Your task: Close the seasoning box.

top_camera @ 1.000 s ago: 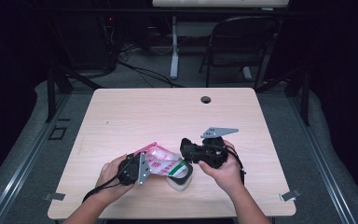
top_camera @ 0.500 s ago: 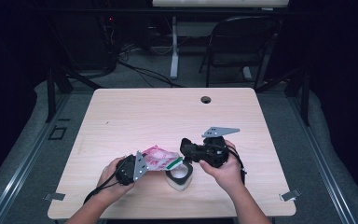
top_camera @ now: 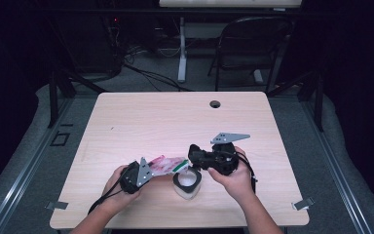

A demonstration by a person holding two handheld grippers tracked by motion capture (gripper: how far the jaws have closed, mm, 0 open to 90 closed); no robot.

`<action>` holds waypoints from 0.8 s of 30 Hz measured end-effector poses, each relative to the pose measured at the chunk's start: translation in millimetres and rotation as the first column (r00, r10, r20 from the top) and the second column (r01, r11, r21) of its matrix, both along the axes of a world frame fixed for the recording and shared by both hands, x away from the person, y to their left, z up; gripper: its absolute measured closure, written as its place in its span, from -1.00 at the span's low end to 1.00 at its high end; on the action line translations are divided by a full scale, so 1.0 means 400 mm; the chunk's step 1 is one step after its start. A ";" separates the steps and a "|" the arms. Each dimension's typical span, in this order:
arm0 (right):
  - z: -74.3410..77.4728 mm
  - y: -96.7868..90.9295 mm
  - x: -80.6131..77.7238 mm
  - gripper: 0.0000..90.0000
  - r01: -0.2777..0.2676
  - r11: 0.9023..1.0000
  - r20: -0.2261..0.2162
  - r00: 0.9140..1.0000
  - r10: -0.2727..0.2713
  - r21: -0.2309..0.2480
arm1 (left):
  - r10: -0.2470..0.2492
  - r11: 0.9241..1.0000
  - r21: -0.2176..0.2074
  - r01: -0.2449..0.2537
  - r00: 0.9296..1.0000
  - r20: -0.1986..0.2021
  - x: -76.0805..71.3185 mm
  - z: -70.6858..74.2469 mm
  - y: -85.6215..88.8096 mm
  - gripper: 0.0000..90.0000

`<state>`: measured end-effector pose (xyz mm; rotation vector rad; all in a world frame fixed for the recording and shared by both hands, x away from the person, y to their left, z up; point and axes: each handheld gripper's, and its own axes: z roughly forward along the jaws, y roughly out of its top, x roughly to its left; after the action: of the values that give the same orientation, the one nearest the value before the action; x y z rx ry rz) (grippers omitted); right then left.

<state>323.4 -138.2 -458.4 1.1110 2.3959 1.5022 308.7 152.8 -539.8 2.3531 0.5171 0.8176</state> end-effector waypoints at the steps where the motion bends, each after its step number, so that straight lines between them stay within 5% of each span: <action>1: 0.000 0.000 0.000 0.69 0.001 1.000 0.000 1.000 -0.001 0.000 | 0.000 1.000 0.000 0.000 1.000 -0.007 0.001 0.000 0.001 0.78; 17: -0.001 0.000 0.000 0.69 0.004 1.000 0.001 1.000 -0.004 0.003 | 0.024 0.996 -0.089 -0.031 0.996 -0.080 0.016 -0.006 0.022 0.84; 24: -0.001 -0.001 0.001 0.68 0.003 1.000 0.001 1.000 -0.003 0.003 | 0.040 0.987 -0.149 -0.059 0.991 -0.128 0.029 -0.006 0.036 0.84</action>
<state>323.7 -138.4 -459.0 1.1139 2.3910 1.5050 320.3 167.2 -542.4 2.2670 0.6694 0.6318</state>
